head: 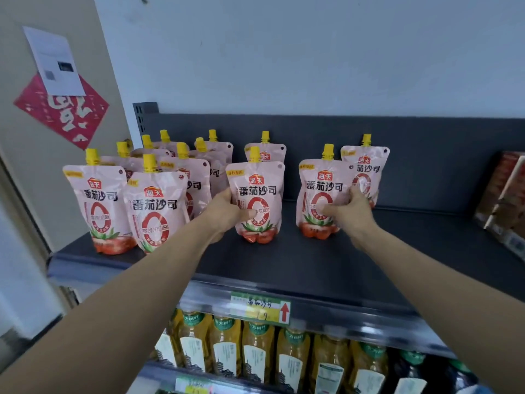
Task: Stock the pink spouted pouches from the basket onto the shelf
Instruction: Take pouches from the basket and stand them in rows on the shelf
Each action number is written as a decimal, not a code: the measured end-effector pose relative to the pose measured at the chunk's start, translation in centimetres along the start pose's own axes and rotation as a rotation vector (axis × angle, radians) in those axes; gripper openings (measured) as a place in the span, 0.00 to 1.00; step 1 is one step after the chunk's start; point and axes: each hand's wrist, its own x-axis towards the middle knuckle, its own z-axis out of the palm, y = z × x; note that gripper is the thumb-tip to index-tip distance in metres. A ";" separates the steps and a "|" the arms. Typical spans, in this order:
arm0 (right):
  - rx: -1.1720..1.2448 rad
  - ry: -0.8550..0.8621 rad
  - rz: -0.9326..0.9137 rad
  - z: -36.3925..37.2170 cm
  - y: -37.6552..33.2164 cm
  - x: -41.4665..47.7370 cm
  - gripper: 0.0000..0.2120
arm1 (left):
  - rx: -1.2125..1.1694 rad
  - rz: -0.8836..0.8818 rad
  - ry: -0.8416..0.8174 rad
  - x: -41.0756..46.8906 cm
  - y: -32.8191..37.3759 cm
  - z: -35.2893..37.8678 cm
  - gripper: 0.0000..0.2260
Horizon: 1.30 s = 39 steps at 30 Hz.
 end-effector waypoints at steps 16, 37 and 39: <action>-0.308 0.102 -0.003 3.6 1.3 8.9 0.19 | 0.075 -0.004 0.055 3.7 -0.2 0.4 0.28; -0.549 0.048 -0.247 3.3 1.0 3.2 0.20 | 0.117 -0.067 0.110 5.5 0.7 1.0 0.28; -0.544 0.010 -0.250 3.5 0.9 2.0 0.19 | 0.142 -0.073 0.169 5.1 0.6 1.2 0.26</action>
